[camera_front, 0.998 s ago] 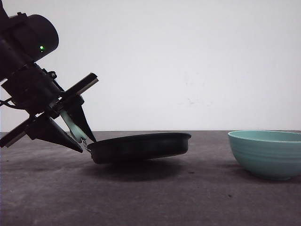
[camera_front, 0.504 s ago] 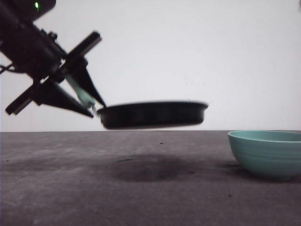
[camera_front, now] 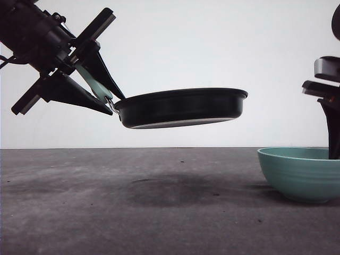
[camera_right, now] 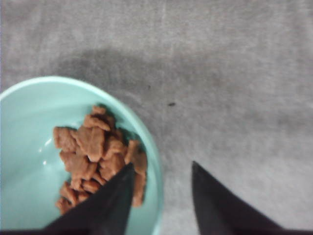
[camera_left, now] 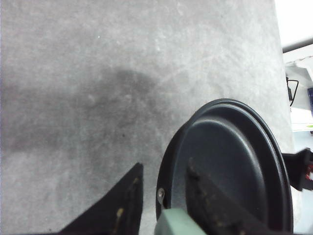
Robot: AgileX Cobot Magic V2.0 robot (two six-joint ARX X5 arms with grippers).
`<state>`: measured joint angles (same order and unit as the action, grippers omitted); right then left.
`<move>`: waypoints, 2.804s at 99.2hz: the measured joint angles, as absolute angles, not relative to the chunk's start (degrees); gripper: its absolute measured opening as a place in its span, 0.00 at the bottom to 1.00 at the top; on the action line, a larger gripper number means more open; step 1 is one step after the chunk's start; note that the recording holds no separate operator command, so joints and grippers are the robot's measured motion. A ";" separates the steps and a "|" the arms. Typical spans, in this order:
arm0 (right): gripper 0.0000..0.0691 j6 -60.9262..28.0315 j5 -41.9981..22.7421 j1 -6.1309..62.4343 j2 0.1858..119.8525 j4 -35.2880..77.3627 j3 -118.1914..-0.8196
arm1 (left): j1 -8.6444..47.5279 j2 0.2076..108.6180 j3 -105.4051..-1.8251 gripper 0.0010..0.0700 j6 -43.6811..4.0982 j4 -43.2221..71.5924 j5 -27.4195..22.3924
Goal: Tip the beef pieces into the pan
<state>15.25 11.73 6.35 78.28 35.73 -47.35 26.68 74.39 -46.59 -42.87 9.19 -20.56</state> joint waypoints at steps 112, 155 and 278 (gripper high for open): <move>0.02 21.47 8.91 21.93 62.04 15.38 -50.02 | 28.01 74.39 -46.59 0.17 -38.63 14.70 -18.37; 0.02 20.78 -22.33 45.08 64.84 12.99 -50.02 | 30.68 74.39 -48.90 0.17 -40.32 14.74 -18.46; 0.02 -36.56 -46.39 54.46 67.09 -8.49 -50.02 | 31.05 74.39 -52.77 0.17 -41.58 14.68 -18.55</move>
<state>-36.56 -46.39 54.46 67.09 -8.49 -50.02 31.05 74.39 -52.77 -41.58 14.68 -18.55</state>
